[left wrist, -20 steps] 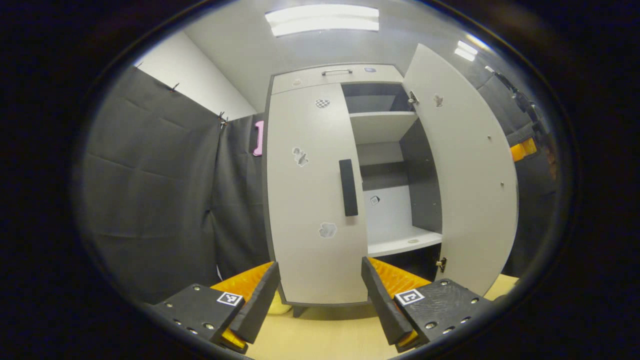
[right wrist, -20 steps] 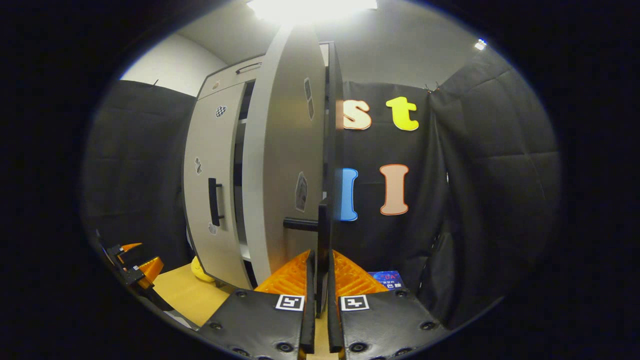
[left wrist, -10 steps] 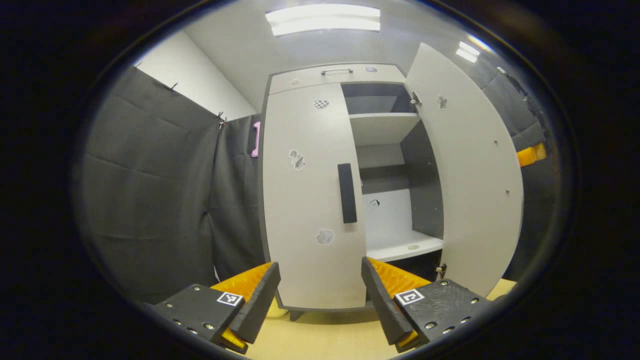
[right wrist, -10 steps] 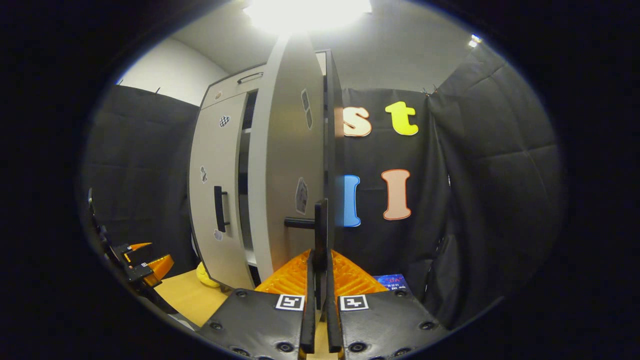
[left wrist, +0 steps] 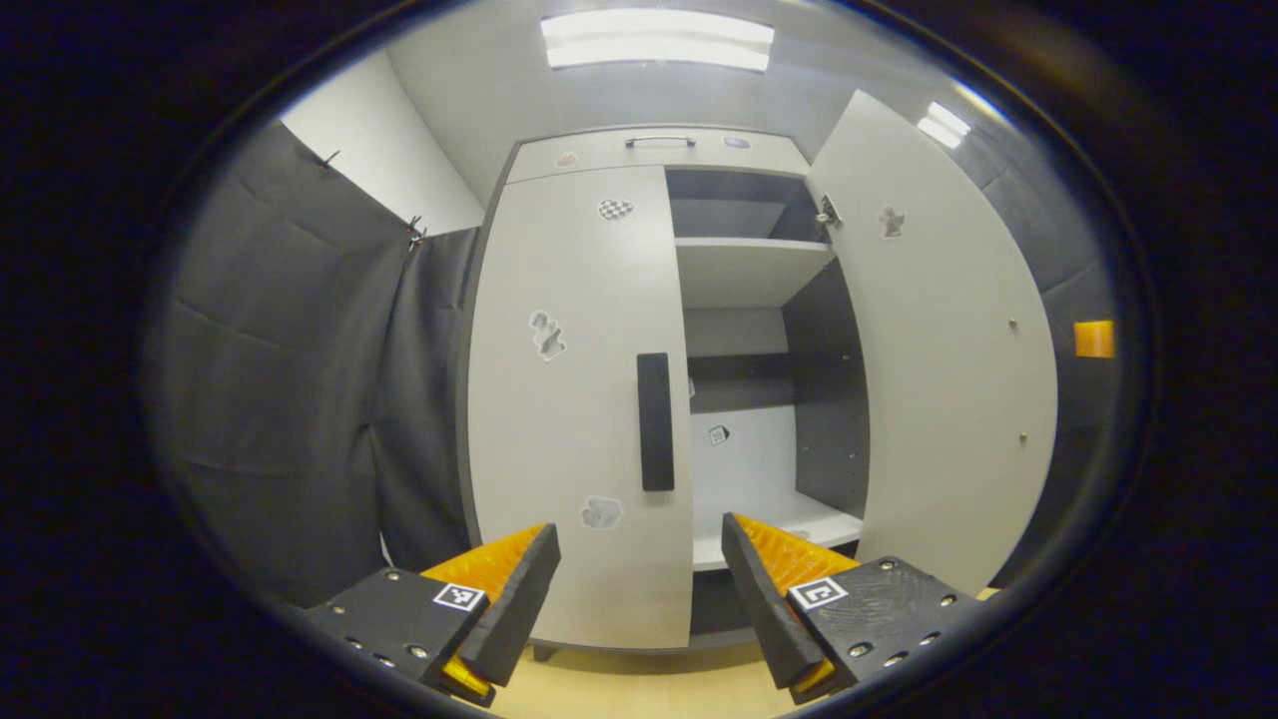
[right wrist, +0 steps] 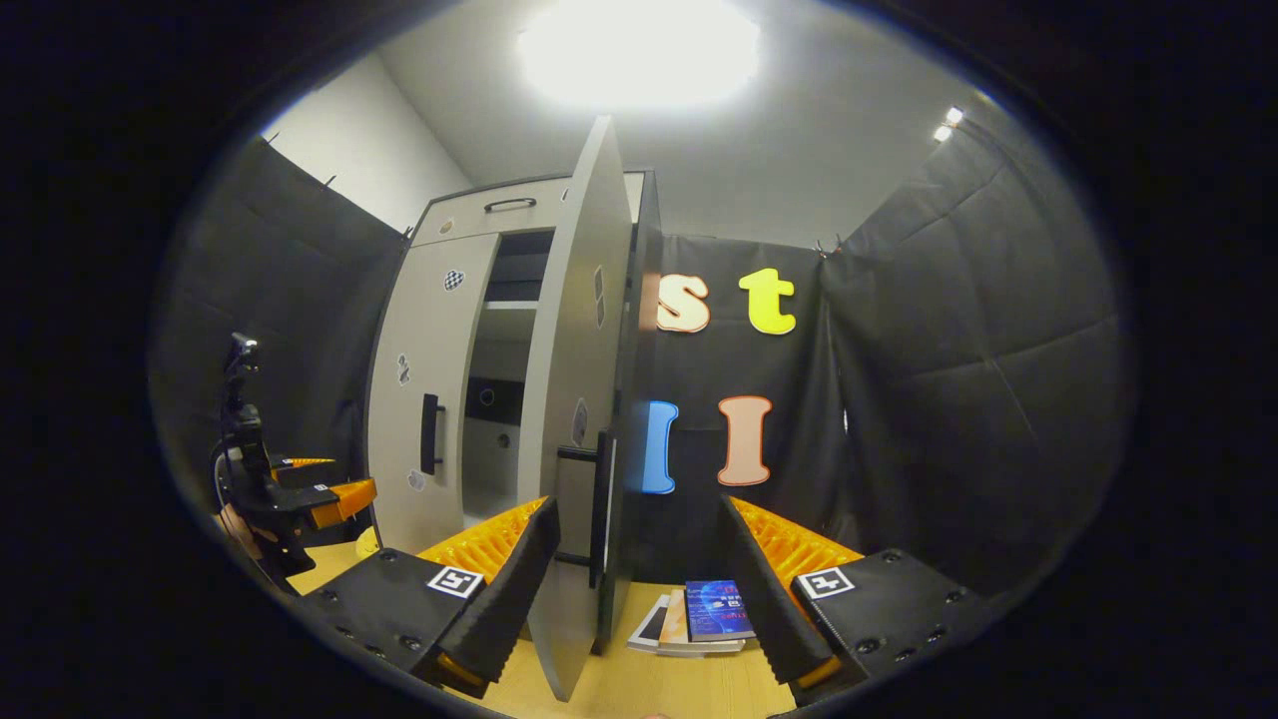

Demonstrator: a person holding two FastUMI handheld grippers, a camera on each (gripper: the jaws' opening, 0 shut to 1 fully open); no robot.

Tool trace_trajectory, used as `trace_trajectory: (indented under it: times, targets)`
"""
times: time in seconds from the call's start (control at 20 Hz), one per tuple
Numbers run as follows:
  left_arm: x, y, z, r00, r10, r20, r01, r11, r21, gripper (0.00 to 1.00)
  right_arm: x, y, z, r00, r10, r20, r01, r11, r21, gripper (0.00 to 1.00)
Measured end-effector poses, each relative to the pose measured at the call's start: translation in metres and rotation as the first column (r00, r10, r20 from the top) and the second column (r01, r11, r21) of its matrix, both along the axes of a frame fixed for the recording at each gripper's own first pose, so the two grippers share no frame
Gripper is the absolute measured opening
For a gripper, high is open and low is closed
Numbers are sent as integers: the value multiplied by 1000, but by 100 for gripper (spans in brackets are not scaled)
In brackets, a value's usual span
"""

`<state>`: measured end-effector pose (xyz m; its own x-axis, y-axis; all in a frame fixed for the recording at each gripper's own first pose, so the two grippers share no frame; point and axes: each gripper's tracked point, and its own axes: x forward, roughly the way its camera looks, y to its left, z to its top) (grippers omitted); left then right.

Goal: Open the right door of the double-door shoe cabinet with the right hand, and open the left door with the left hand.

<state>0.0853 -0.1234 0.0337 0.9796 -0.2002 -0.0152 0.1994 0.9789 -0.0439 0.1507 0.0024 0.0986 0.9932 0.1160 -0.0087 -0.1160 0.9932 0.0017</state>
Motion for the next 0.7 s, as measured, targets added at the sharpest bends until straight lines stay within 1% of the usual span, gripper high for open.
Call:
trace_trajectory:
  times: [0.05, 0.2, 0.35, 0.55, 0.7]
  targets:
    - [9, -2, 5, 1000, -5, 9, 5, 1000, -9, 94, -3, -3, -1, 1000, -16, -6, 16, 1000, 9, 98]
    - [37, -6, 20, 999, -13, 32, 14, 1000, -24, 93, -11, -16, -9, 996, -79, -37, 80, 997, 24, 97]
    - [65, -11, 32, 999, -17, 49, 18, 999, -27, 93, -18, -29, -19, 987, -141, -78, 144, 989, 36, 98]
    - [103, -20, 46, 997, -32, 67, 34, 999, -24, 93, -21, -40, -29, 977, -188, -103, 196, 978, 77, 98]
    - [124, -32, 47, 997, -54, 49, 56, 998, -25, 93, -25, -53, -36, 968, -217, -129, 229, 969, 88, 98]
